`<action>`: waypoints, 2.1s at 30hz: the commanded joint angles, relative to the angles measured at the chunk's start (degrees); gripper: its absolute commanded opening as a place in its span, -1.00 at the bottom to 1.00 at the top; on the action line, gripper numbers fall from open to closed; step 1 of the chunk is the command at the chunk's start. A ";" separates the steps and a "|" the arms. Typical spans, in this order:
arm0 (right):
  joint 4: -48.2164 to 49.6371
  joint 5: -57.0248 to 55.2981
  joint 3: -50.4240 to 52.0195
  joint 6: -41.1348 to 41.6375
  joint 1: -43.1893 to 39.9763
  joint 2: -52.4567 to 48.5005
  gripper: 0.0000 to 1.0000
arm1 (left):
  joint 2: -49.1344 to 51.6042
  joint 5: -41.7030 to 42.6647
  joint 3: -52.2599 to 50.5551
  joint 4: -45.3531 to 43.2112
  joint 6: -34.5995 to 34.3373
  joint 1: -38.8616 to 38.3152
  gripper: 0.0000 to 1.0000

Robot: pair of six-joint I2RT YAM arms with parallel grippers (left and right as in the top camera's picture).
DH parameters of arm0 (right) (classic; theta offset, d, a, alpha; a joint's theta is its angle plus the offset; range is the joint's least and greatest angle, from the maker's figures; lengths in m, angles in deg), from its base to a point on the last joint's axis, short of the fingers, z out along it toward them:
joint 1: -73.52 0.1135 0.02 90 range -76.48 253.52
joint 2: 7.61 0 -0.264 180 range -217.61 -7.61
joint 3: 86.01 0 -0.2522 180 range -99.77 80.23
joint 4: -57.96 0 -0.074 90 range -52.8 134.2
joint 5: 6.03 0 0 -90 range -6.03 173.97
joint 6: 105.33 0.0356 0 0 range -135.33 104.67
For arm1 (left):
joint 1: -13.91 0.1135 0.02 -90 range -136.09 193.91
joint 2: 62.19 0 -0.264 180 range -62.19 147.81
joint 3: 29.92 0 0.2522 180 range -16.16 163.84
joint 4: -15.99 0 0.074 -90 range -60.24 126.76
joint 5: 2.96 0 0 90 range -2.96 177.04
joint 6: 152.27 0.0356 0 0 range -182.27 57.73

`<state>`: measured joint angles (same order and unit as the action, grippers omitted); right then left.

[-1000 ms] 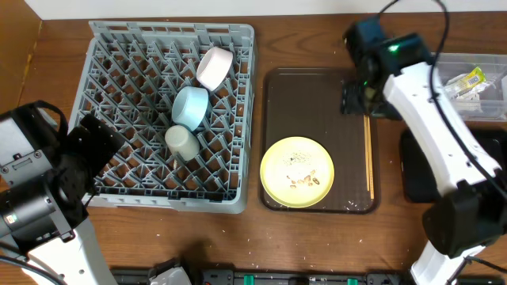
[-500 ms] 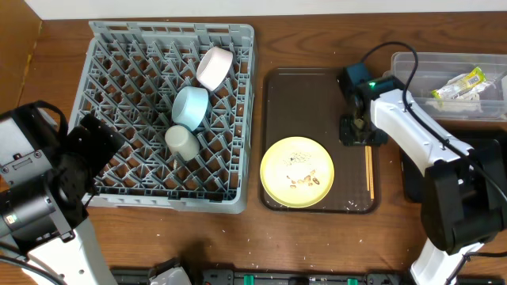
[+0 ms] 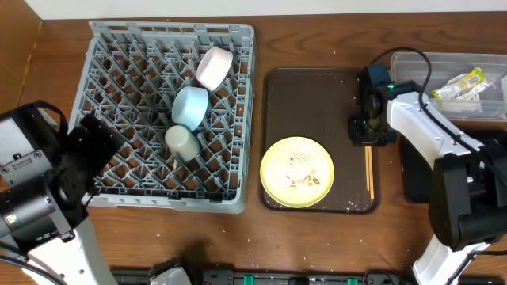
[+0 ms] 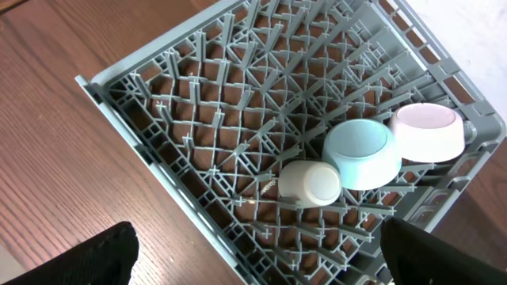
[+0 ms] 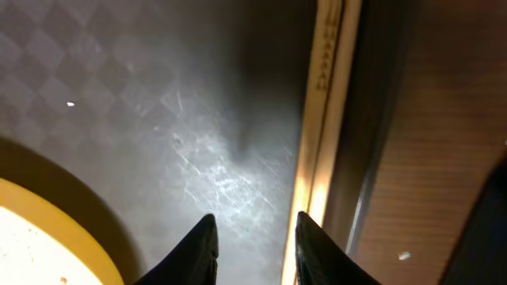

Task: Sort waste into correct bins and load items into the dishwasher
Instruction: 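Grasp one wooden chopstick on the tray with the right gripper, then carry the chopstick left and drop it into the dish rack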

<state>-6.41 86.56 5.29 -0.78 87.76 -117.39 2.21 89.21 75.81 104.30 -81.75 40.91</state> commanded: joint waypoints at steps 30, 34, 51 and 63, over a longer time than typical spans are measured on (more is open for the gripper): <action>7.02 1.70 6.84 -0.68 -1.75 -3.28 -0.91 | -0.04 -0.50 0.37 0.02 0.31 0.26 0.97; 2.23 2.84 1.84 0.02 -1.81 -3.26 -0.98 | -0.04 -0.50 0.37 0.02 0.31 0.26 0.97; 6.03 30.67 -24.26 13.25 7.65 -3.54 -0.98 | -0.04 -0.50 0.37 0.02 0.31 0.26 0.97; 26.53 20.92 -24.24 30.03 24.48 -8.35 -0.98 | -0.04 -0.50 0.37 0.02 0.31 0.24 0.97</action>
<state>19.56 111.48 -18.27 23.85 111.34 -123.18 2.21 89.21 75.81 104.30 -81.75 40.91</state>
